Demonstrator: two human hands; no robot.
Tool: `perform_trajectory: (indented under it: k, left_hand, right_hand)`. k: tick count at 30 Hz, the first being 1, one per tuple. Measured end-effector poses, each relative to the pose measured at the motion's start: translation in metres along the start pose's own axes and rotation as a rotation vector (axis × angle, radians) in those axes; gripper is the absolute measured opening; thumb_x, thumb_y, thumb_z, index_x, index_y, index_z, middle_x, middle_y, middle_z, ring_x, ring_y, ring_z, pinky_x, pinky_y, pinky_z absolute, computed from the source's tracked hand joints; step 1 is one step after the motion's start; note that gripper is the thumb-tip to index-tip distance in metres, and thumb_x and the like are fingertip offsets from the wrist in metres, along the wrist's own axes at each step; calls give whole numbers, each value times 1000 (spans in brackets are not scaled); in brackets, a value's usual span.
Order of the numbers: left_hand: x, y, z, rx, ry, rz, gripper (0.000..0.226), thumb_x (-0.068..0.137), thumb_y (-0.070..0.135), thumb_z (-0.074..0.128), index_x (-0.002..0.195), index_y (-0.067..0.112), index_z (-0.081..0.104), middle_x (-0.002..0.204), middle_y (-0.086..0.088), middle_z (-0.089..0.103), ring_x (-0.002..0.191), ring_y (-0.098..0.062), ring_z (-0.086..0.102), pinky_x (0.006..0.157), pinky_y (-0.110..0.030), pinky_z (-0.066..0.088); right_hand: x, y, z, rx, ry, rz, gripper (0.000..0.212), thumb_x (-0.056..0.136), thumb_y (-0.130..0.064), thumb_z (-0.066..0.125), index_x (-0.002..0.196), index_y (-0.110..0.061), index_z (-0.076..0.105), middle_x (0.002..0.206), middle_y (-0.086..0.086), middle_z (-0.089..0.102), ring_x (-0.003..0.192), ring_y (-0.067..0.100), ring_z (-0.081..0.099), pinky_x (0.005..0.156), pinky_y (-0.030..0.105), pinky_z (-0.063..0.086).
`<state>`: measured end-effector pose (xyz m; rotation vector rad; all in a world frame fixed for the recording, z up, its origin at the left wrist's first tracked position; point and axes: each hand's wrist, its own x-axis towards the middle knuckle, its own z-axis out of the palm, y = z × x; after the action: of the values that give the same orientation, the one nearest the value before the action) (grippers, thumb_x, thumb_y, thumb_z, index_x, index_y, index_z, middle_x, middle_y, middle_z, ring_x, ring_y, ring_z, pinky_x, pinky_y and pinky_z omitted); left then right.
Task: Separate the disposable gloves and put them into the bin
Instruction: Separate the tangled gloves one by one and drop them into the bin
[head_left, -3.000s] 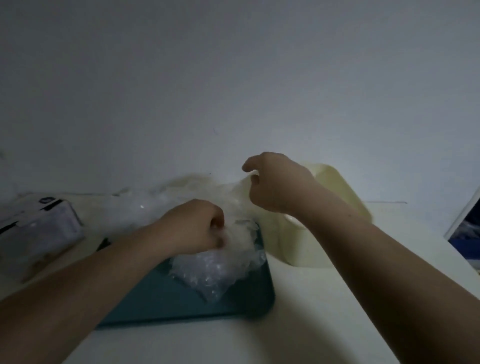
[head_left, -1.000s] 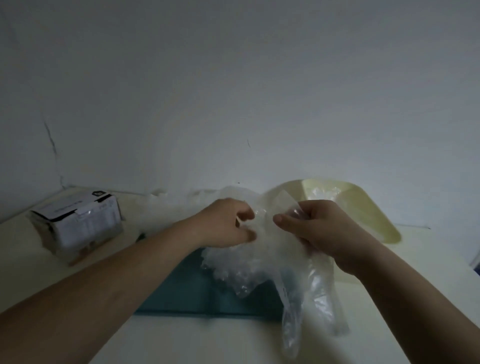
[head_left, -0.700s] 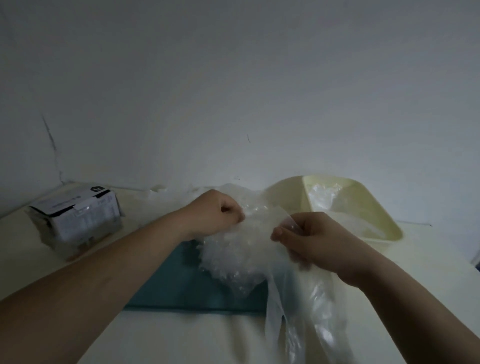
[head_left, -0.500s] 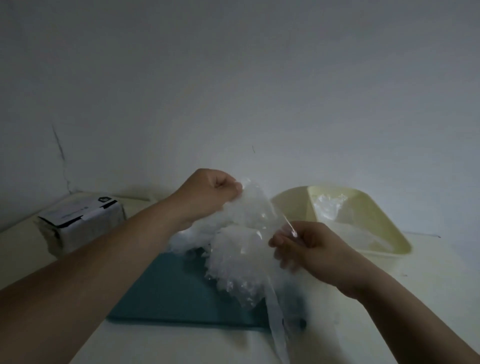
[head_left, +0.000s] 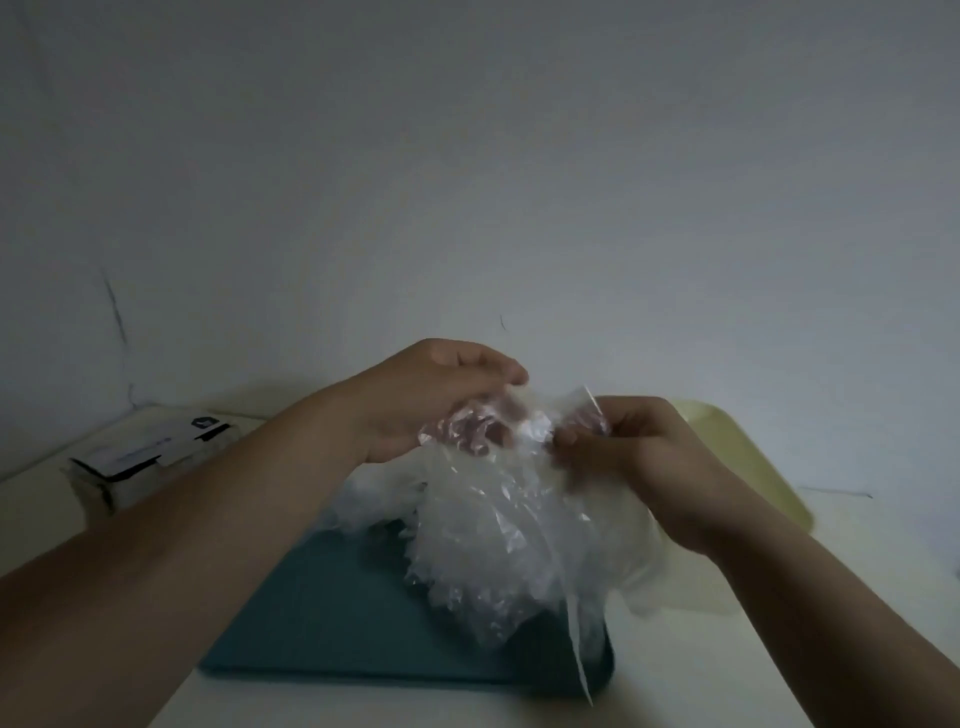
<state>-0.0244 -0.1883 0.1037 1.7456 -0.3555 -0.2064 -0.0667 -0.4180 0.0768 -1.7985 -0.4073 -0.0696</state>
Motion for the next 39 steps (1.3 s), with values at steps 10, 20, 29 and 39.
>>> perform_trajectory:
  k: [10,20,29,39]
  left_hand:
    - [22,-36,34,-469,-8,-75,17,94,23,73,102,8,74,110,-15,74,89,-26,72,78,-40,62]
    - [22,21,41,-394,-147,57,16,99,22,55,92,11,64,130,-16,72,81,-28,75,53,-28,57]
    - [70,41,74,-380,-232,114,17,91,25,62,103,14,62,122,-10,77,80,-23,79,60,-29,62]
    - [179,-19,150,238,-70,-84,19,86,-13,70,94,4,66,81,-22,67,74,-31,63,58,-36,50]
  right_hand:
    - [14,19,-33,105,285,168,13,94,-13,73,95,-1,78,86,18,76,69,25,69,60,35,56]
    - [80,81,-128,-428,491,320,24,91,-23,76,82,-5,63,67,12,65,46,23,53,44,26,42]
    - [112,118,-137,-917,236,343,38,91,-35,71,121,-12,64,127,9,67,108,28,63,89,33,48]
    - [62,69,-202,-660,496,270,32,100,-26,62,130,-18,66,114,-1,70,102,21,67,89,33,54]
